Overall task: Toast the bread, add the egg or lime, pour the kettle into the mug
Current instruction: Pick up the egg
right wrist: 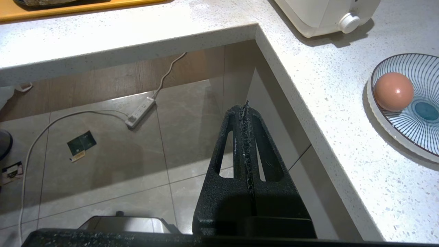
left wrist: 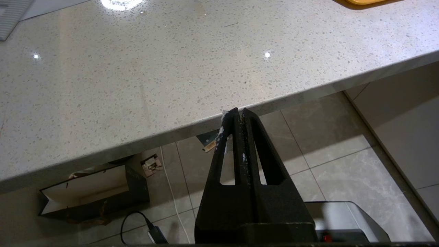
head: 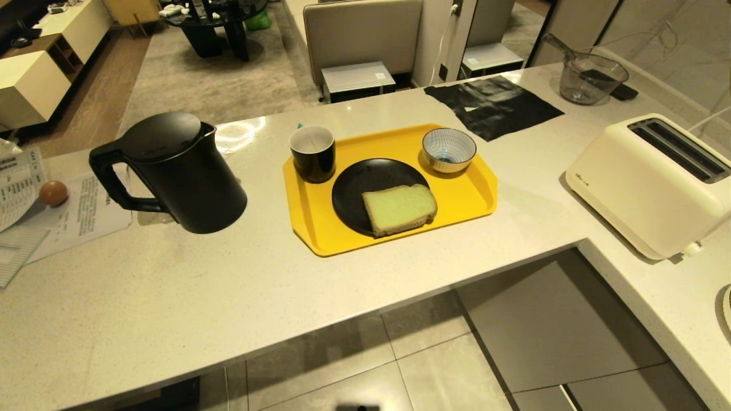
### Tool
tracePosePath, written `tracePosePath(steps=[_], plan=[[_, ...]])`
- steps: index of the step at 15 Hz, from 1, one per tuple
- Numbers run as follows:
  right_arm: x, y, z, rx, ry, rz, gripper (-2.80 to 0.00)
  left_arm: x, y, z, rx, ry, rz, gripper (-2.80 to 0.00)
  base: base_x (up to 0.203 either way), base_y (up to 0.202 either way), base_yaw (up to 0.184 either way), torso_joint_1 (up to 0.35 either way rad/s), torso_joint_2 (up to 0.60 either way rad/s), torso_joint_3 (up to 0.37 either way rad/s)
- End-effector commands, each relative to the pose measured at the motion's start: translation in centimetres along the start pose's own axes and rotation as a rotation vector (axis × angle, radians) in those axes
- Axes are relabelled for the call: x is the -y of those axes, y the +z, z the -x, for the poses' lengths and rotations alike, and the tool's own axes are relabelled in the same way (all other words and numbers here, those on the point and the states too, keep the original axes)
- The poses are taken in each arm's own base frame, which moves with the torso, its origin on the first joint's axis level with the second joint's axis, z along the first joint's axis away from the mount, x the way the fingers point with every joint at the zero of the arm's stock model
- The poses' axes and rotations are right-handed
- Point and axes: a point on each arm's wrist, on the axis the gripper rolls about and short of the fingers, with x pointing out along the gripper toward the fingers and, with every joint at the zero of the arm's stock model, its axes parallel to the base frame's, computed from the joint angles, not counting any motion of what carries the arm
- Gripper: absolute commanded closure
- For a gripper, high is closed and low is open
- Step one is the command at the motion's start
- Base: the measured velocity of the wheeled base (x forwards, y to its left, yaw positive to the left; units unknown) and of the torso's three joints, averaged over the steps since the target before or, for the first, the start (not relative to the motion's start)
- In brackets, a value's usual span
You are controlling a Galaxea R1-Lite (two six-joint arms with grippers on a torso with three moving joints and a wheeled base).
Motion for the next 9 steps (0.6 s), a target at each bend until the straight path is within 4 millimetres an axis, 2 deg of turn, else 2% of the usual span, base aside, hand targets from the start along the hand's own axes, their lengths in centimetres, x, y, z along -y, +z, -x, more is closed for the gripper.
tracePosePath(steps=[1,9], plan=[[0.01,-0.72,-0.16,-0.026,0.0,0.001,0.0,0.0,0.01,-0.01,0.0,0.001,0.0,0.0,0.0,0.0,0.0,0.0,0.0,0.0],[0.0,-0.72,-0.17,-0.027,0.003,0.001,0.0,0.0,0.01,-0.01,0.0,0.001,0.0,0.0,0.0,0.0,0.0,0.0,0.0,0.0]])
